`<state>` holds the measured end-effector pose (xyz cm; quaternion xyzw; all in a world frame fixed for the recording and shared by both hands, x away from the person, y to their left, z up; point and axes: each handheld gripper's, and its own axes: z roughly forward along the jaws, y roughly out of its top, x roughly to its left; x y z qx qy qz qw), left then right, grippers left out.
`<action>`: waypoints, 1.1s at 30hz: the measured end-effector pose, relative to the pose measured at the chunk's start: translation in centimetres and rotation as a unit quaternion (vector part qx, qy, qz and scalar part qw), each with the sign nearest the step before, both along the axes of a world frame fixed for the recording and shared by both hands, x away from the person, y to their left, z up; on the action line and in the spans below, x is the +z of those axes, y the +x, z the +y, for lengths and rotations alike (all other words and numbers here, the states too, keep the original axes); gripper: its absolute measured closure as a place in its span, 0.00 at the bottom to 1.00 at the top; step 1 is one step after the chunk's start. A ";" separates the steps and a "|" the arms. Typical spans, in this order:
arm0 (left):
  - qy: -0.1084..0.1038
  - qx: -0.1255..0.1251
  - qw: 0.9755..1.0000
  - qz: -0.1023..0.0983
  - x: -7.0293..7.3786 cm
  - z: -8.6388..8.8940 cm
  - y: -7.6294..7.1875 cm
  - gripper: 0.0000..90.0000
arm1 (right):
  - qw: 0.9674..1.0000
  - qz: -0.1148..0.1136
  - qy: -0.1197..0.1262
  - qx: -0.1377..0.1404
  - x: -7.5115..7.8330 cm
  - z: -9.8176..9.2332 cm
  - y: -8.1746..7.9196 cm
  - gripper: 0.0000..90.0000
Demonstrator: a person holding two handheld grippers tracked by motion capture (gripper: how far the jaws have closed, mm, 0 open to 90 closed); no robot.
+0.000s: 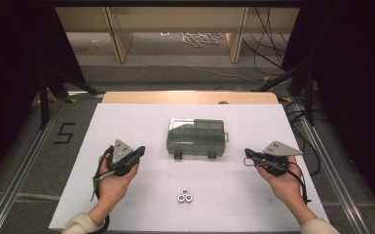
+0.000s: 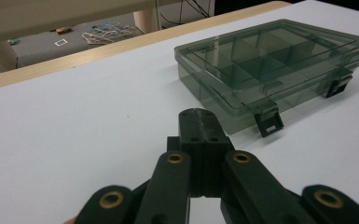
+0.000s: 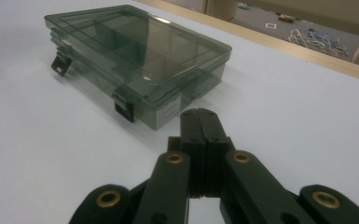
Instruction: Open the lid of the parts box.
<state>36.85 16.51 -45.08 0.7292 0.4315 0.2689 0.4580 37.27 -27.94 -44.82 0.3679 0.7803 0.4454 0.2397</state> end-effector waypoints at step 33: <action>0.096 -0.034 0.995 0.007 -2.8 -5.0 4.7 1.00 | 0.999 0.029 -0.032 0.017 -2.0 4.5 5.2 1.00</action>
